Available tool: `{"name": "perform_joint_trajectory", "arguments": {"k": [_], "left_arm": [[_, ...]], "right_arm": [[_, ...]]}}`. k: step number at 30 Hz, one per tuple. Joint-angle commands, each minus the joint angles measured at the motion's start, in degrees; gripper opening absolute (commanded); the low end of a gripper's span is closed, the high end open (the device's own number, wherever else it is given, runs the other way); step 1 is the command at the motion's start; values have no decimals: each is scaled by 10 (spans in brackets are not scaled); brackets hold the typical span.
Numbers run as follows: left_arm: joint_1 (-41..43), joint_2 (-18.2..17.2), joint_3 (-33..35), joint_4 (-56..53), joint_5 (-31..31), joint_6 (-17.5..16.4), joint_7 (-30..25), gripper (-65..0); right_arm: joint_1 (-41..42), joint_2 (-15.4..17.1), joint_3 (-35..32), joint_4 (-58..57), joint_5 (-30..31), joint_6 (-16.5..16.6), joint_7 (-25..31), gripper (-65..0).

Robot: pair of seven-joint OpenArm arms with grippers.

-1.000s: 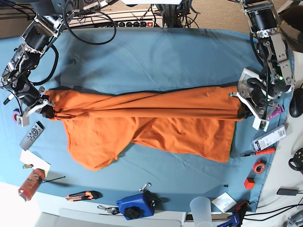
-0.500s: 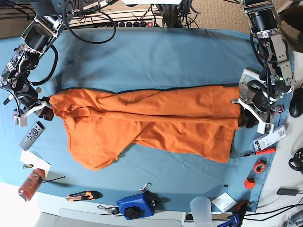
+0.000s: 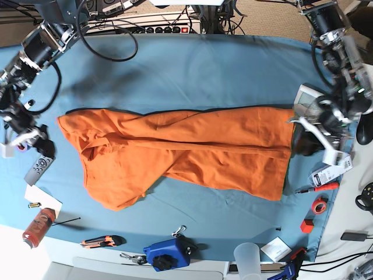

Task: Layout the t-shirt on the table in an organized manner, then fold the t-shirt properly
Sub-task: 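Release the folded edge and raise both grippers away, then grasp the folded t-shirt ends with both grippers and pull outward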

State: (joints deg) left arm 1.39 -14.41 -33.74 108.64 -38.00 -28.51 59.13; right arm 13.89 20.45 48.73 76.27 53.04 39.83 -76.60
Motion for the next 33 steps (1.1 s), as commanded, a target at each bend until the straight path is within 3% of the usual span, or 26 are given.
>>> {"name": "perform_joint_trajectory", "arguments": {"k": [1, 5, 11, 18, 23, 30, 33], "left_arm": [[3, -8, -29, 39, -15, 0, -2, -536], [68, -8, -140, 118, -46, 0, -1, -536], [150, -8, -235, 129, -75, 0, -3, -536], [167, -8, -240, 129, -88, -1, -12, -534], [167, -8, -240, 129, -87, 0, -13, -534], [167, -3, -226, 129, -88, 0, -12, -533], [167, 23, -184, 128, -88, 0, -13, -467]], "right_arm": [[1, 15, 18, 23, 16, 2, 6, -457], [-58, 14, 56, 46, 31, 2, 6, -456], [-151, 10, 31, 46, 31, 2, 11, -399], [-151, 10, -56, 12, -19, 2, 120, -398], [-93, 8, -90, -78, -30, 2, 125, -398], [-27, -14, -89, -176, -48, 2, 125, -399], [-25, -17, -89, -179, -51, 2, 121, -399]]}}
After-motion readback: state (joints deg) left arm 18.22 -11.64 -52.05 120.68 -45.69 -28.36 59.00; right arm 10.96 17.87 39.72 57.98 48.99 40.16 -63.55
